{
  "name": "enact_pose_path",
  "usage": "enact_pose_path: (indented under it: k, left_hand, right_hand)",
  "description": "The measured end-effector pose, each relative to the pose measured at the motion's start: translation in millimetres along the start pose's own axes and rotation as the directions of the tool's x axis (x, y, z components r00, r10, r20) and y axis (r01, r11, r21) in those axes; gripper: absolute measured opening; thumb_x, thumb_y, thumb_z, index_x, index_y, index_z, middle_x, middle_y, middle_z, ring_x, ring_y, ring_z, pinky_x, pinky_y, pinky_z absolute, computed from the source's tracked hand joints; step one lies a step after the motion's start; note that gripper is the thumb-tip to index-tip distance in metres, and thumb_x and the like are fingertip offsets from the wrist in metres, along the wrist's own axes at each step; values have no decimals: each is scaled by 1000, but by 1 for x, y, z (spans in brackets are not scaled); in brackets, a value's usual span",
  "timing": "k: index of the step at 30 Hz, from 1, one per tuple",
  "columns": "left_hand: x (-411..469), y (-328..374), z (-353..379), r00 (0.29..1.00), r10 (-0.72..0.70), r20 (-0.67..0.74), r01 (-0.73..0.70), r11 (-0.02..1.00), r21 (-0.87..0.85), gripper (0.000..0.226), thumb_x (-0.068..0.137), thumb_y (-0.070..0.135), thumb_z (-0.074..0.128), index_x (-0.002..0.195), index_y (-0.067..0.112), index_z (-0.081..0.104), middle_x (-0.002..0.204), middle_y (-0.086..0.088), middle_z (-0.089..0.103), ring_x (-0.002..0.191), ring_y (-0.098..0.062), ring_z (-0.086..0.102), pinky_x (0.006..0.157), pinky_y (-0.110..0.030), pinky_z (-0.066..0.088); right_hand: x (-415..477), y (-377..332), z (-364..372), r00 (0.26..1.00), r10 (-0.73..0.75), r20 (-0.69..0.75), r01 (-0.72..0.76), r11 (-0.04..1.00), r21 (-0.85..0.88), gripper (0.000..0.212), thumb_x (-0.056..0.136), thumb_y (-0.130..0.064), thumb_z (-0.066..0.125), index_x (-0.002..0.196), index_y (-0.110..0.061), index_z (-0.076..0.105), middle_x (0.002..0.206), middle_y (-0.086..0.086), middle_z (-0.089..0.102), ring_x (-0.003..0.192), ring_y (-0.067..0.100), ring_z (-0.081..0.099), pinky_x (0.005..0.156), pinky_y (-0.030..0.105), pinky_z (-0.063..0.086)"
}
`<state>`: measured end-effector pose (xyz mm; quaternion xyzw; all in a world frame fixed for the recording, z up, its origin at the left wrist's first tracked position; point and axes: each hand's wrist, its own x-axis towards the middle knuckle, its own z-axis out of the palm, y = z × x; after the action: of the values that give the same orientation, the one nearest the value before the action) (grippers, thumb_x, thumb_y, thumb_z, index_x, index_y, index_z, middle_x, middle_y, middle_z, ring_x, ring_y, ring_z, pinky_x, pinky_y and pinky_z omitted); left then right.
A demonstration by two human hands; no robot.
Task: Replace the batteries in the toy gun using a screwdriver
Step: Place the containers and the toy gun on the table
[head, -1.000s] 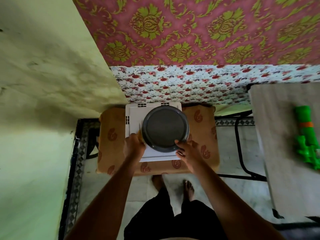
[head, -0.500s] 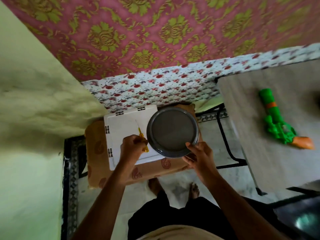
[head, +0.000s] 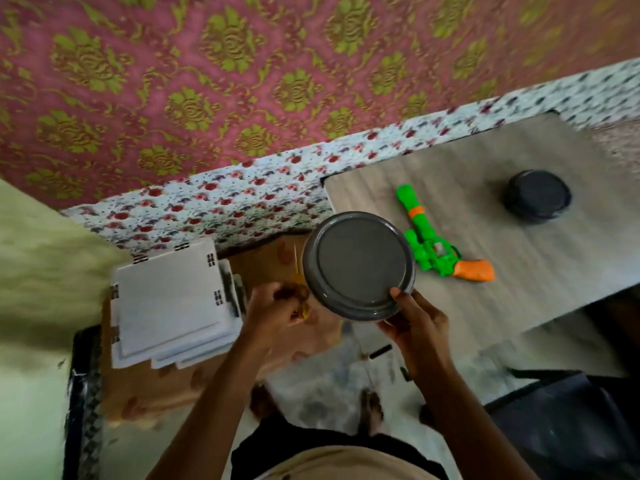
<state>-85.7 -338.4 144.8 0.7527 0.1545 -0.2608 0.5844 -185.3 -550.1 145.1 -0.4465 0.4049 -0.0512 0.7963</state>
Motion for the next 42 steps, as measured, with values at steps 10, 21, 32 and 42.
enact_pose_path:
  k: [10,21,32,42]
  left_hand:
    - [-31,13,138,1000,11,9,-10,995,-95,8,95,-5,65,100,-12,65,86,-23,69,59,-11,72,56,-26,61]
    - [-17,38,186,976,-24,215,69,976,-206,13,100,-15,47,96,-5,55,90,-22,63,76,-30,68,56,-26,60]
    - [19,68,253,969,12,246,27,988,-155,15,103,-1,55,90,0,63,83,-20,73,67,-24,74,63,-30,62]
    - [74,100,401,1000,-10,-19,8,993,-116,15,101,0,58,87,5,63,82,-13,76,65,-15,75,57,-25,60]
  right_hand:
    - [27,-59,-107,996,-65,-61,68,996,54,35,92,-15,72,127,-12,71,106,14,79,99,29,76,95,48,57]
    - [29,-93,-136,961,-116,-250,163,971,174,27,91,-11,73,116,-2,73,100,18,79,92,35,77,86,47,60]
    - [81,-137,-168,947,-67,-316,138,968,210,23,91,-15,74,113,-8,73,93,13,80,93,33,78,87,47,63]
    - [226,-230,-240,989,-31,-145,45,995,94,38,92,-9,72,130,-7,68,113,16,77,102,32,76,91,45,61]
